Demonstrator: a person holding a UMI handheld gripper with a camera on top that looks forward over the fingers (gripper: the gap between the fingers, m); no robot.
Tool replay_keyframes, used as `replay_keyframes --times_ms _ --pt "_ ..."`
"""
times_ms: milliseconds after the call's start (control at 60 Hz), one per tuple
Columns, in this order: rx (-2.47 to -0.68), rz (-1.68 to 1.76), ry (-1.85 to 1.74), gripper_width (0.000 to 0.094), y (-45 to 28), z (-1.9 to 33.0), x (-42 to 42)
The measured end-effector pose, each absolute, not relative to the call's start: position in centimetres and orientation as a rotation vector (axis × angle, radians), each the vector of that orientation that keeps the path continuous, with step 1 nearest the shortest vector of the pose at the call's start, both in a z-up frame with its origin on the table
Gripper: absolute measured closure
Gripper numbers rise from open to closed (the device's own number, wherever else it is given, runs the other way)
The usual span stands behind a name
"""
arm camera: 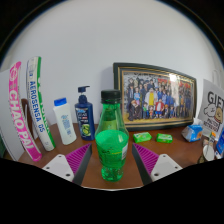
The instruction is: Pour water
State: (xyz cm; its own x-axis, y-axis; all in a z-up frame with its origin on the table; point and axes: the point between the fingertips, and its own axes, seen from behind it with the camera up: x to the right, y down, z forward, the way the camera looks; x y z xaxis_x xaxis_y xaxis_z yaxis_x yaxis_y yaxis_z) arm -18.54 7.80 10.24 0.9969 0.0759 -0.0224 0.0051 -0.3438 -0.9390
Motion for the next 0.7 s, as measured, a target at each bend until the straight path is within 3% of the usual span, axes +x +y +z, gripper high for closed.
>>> replay_keyframes --times_ms 150,333,467,700 --pt "-1.895 0.008 -0.069 0.0424 9.8 8.9 -18.4" --pt "-1.869 0.012 -0.05 0.0596 9.8 9.1 -18.1" --pt "-1.85 0.055 -0.011 0.0631 9.6 10.8 -18.0" --pt "-1.736 0.58 0.385 0.0631 8.2 19.7 -16.2"
